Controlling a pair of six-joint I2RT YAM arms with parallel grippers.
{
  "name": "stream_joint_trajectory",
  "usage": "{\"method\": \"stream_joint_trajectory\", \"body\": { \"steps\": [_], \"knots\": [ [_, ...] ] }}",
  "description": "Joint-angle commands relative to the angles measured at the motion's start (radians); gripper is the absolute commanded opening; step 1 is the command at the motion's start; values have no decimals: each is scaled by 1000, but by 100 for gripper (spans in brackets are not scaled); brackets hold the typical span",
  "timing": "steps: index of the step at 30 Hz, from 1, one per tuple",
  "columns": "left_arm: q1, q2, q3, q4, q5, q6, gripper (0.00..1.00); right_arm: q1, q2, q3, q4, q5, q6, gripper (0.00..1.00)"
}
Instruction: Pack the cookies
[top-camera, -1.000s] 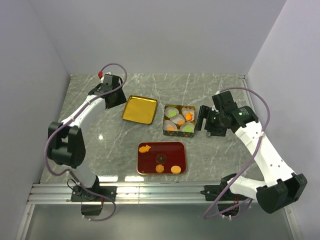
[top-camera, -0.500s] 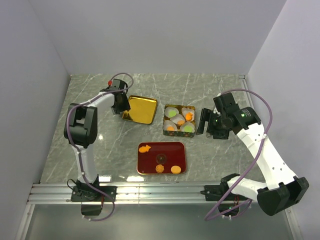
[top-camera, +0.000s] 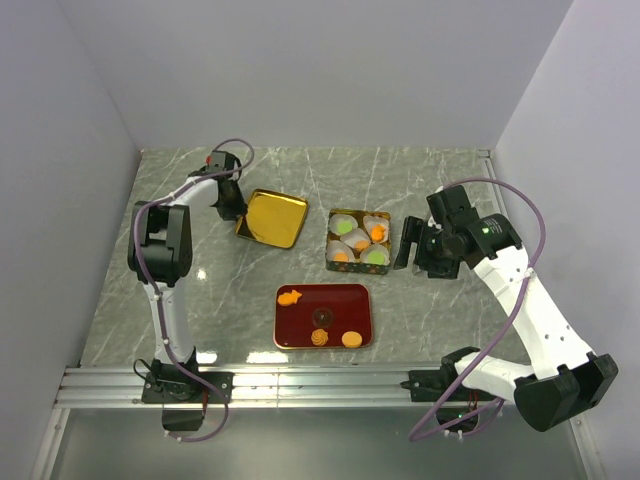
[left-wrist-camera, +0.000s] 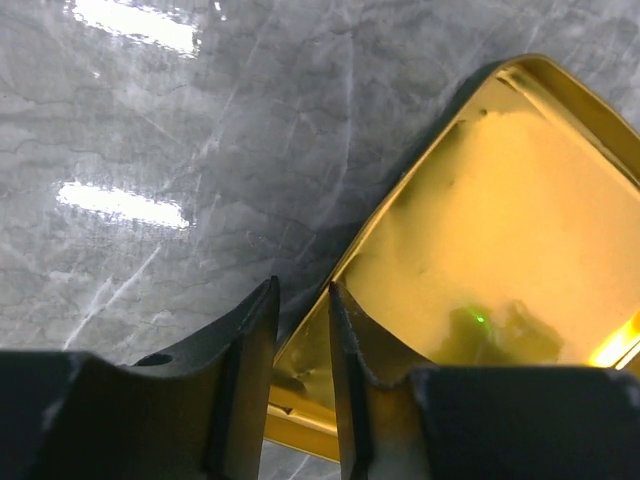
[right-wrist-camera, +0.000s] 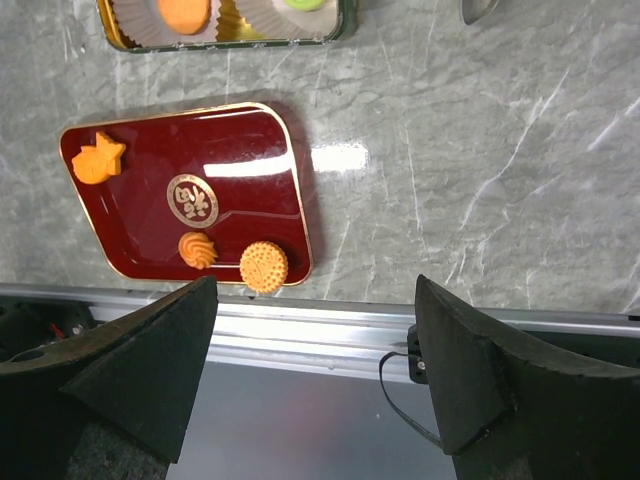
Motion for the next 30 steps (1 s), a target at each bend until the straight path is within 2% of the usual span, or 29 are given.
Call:
{"method": "stream_joint_trajectory", "body": {
  "steps": [1,5,8,9,13,19,23,30],
  "knots": [
    [-4,21,7,-11,57,46,34,5,-16,5,-3,21,11,86],
    [-4,24,-27,7,97,52,32,5,-8,0,6,7,8,86],
    [-4,20,-50,14,110,50,23,5,-1,0,12,-4,5,86],
    [-2,15,-56,12,119,53,14,6,2,3,12,-5,3,86],
    [-2,-25,-52,-8,108,49,1,5,18,28,6,-5,-9,86],
    [-2,-123,11,-38,90,-5,0,6,73,126,-2,-19,-33,86],
    [-2,-205,66,-49,99,-49,1,5,162,289,-22,-74,-43,86],
    [-10,-416,30,-34,169,-60,0,5,338,566,23,-329,-27,86]
  ]
}}
